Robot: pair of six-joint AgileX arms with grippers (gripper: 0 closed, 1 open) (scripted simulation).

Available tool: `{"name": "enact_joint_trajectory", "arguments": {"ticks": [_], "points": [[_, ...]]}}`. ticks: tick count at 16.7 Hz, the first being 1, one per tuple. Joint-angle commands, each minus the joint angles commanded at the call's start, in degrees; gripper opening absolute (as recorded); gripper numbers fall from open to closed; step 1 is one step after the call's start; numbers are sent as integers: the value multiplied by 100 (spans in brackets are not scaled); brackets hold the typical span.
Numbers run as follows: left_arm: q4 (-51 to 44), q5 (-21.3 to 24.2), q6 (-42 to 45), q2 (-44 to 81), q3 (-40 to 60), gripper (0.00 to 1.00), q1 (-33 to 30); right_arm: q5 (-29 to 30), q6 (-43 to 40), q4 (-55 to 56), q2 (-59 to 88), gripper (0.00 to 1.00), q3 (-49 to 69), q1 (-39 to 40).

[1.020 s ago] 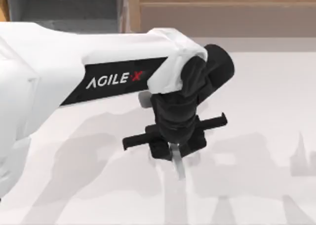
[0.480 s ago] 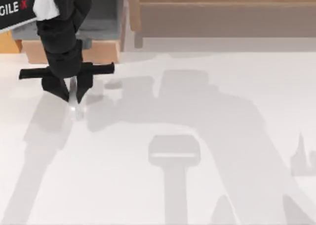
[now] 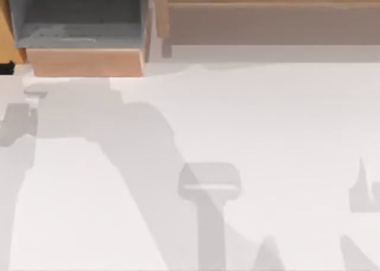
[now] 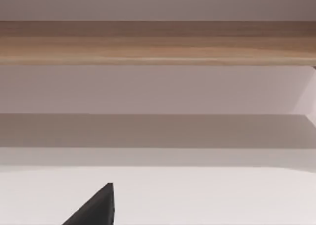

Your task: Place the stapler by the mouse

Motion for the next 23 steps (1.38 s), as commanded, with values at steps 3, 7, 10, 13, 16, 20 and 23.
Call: {"name": "enact_joint_trajectory", "arguments": {"ticks": [3,7,10,13,16,20,23], "points": [[-15,27,203,2,68,0,199,0,0,0,0,100,0,0],[-8,7,209,-13,53,0,183,0,0,0,0,100,0,0],[-17,-30,244,57,63,0,166,0,0,0,0,100,0,0],[-21,-124,280,157,73,0,155,0,0,0,0,100,0,0],[-20,-263,308,210,76,0,149,0,0,0,0,100,0,0],[10,-445,329,183,60,0,142,0,0,0,0,100,0,0],[90,-492,312,115,16,0,152,0,0,0,0,100,0,0]]}}
